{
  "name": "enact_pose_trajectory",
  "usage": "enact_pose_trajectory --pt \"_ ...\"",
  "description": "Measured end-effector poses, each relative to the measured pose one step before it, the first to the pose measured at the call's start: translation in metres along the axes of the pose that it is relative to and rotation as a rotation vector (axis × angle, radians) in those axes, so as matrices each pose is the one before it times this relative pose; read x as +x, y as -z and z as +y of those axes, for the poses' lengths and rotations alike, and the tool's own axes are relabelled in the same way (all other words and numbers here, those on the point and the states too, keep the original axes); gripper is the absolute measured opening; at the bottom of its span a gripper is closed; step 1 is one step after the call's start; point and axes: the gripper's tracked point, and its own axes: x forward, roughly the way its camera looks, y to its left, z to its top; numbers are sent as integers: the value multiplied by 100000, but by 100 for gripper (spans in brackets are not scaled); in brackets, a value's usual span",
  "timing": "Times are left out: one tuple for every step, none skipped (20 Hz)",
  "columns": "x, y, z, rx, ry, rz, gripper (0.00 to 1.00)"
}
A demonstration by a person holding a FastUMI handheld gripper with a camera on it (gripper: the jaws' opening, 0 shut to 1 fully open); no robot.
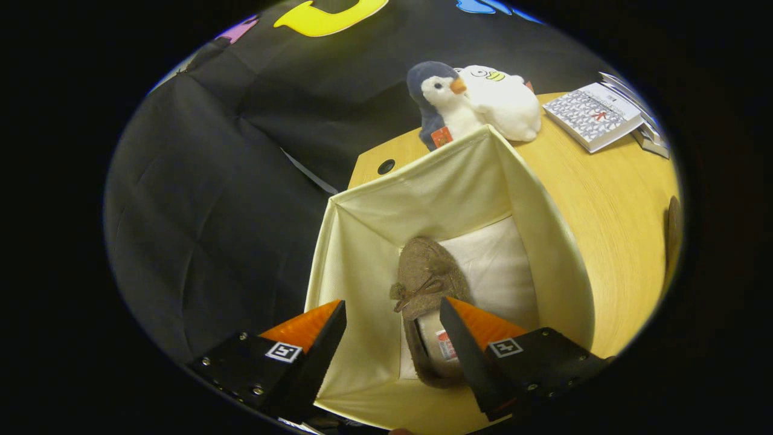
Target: Open the storage box then place both shoes into the box .Put the left shoe in first, then the right shoe, with the right side of both shoes facing outward in a uniform manner.
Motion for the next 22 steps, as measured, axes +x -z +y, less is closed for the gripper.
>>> enact_pose_trajectory --pt "-547 -396 37 -1931 -267 -1142 97" --pt "-691 -417 120 -1699 -1055 -1244 97" --pt "-777 -352 184 -1514 -1076 -1404 98" --pt "-740 -511 -5 -1299 -816 -1224 98" --pt "-843 -394 41 -856 -1073 -994 98" --pt "-869 -517 -45 -404 -966 -1085 98" --pt "-841 -508 -23 -103 -875 -1057 98" --pt "-895 -629 -71 -10 -1123 -1325 98" --pt "-949 -644 -237 -86 -521 -1411 98" --pt "-895 -721 -280 -499 -438 -1607 98" --pt "-752 -579 -503 -920 364 -1390 97" --pt "-797 -524 -618 -982 527 -1204 98" --pt "-760 -311 -702 -657 756 -749 98" --pt "-683 -282 -703 -189 885 -603 98" --pt "-721 -309 -634 -153 648 -660 98" --pt "-591 -235 -714 -555 719 -553 98" --pt "-728 -190 -937 -1018 1162 -494 98" --pt "-596 -174 -968 -990 1532 -435 98" --pt "-572 -150 -969 -632 1436 -590 98" --pt "-630 -186 -967 -218 1422 -565 98" --pt "-653 -136 -1060 83 1345 -537 98" --pt "-515 -112 -1037 252 1134 -485 98"
